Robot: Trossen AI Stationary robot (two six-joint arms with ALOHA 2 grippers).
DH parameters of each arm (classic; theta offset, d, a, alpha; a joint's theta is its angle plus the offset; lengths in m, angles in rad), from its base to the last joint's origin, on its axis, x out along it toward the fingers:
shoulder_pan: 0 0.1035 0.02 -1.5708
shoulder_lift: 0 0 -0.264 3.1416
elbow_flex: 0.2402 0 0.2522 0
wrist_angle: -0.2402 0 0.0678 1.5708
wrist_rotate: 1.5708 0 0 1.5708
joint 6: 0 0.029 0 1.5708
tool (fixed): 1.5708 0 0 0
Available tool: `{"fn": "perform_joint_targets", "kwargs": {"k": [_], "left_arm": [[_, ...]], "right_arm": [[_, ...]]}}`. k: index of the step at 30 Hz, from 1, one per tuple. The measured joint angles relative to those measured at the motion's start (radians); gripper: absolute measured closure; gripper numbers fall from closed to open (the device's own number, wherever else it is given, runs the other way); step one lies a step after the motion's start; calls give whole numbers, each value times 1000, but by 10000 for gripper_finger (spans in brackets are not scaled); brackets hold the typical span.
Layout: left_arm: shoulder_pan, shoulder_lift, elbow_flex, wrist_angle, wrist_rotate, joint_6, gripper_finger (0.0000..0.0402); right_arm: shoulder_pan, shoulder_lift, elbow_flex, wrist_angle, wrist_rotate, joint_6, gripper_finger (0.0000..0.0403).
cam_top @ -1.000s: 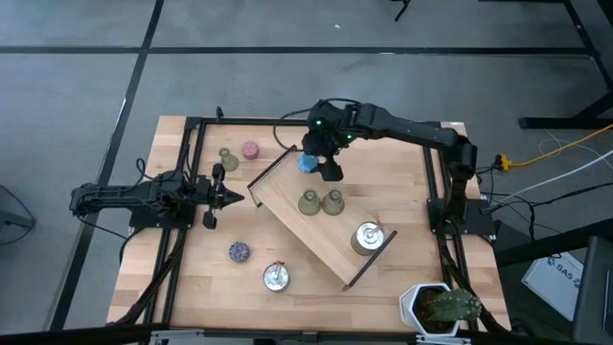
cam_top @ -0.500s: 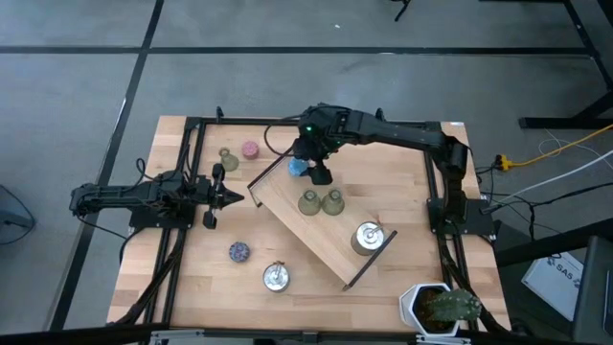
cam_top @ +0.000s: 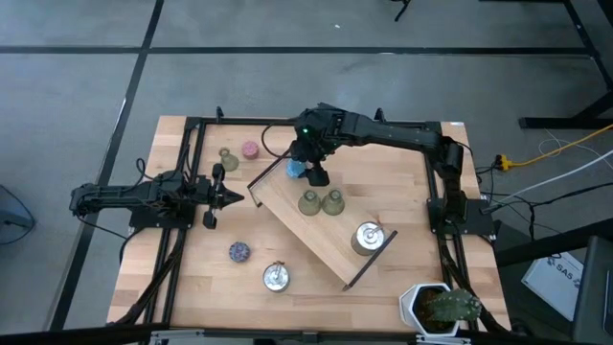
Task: Pick & Place candle stick holders
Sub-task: Put the blue white scented candle on the shelf
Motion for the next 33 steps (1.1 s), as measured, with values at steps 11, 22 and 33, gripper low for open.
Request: {"fn": "perform_joint_targets", "kwargs": {"k": [11,22,33], "left_arm": [[0,0,0,0,0,0,398],[0,0,0,0,0,0,398],[0,0,0,0,0,0,398]], "right_arm": [[0,0,0,11,1,3,104],[0,0,0,23,42,3,104],[0,0,0,25,39,9,86]]}}
